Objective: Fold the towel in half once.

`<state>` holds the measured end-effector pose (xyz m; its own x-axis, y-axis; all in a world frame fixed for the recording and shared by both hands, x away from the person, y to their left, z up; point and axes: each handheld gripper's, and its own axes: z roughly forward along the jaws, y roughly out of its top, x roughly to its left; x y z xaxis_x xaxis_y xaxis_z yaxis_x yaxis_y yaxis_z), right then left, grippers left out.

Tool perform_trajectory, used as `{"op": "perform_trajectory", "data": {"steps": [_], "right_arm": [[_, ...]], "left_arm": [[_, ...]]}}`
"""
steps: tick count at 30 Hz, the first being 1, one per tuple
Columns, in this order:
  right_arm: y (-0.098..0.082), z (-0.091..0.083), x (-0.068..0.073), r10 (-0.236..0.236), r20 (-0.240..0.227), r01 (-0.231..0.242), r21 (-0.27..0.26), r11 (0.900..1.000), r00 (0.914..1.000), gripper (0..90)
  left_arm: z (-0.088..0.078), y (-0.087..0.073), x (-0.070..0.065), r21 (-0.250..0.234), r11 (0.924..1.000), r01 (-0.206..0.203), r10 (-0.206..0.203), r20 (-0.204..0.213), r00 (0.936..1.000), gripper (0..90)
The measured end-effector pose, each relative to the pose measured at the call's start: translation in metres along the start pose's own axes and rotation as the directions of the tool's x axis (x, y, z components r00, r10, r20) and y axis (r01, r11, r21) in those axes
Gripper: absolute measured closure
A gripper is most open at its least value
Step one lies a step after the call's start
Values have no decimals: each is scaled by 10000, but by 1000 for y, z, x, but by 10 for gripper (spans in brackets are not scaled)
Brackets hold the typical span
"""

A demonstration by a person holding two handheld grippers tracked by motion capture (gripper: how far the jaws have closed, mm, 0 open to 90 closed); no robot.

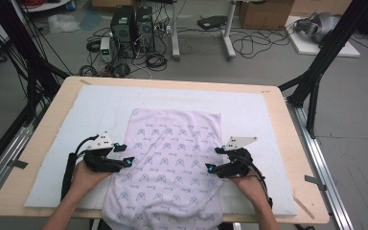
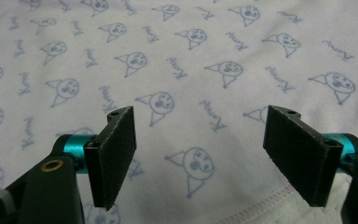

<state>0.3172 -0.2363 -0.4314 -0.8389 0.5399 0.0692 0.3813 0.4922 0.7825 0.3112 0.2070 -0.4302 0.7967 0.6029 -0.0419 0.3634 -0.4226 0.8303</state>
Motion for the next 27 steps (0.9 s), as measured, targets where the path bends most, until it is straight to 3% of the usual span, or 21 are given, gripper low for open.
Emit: {"op": "perform_trajectory", "data": {"steps": [10, 14, 24, 27], "right_arm": [[0, -2, -3, -9, 170, 12, -176, 9998, 9999, 262], [1, -3, -7, 61, 15, -60, -218, 9997, 10000, 268], [18, -7, -27, -94, -45, 93, -179, 9998, 9999, 268], [25, -8, -37, -60, -14, 60, -118, 9999, 10000, 272]], "left_arm": [[1, 0, 1, 34, 10000, 89, -89, -27, 10000, 396], [0, 2, 3, 156, 9999, 7, -6, -89, 10000, 403], [-6, 17, 23, 164, 9998, 124, -121, -204, 9997, 428], [-5, 23, 33, 124, 9994, 338, -336, -174, 9993, 431]]}}
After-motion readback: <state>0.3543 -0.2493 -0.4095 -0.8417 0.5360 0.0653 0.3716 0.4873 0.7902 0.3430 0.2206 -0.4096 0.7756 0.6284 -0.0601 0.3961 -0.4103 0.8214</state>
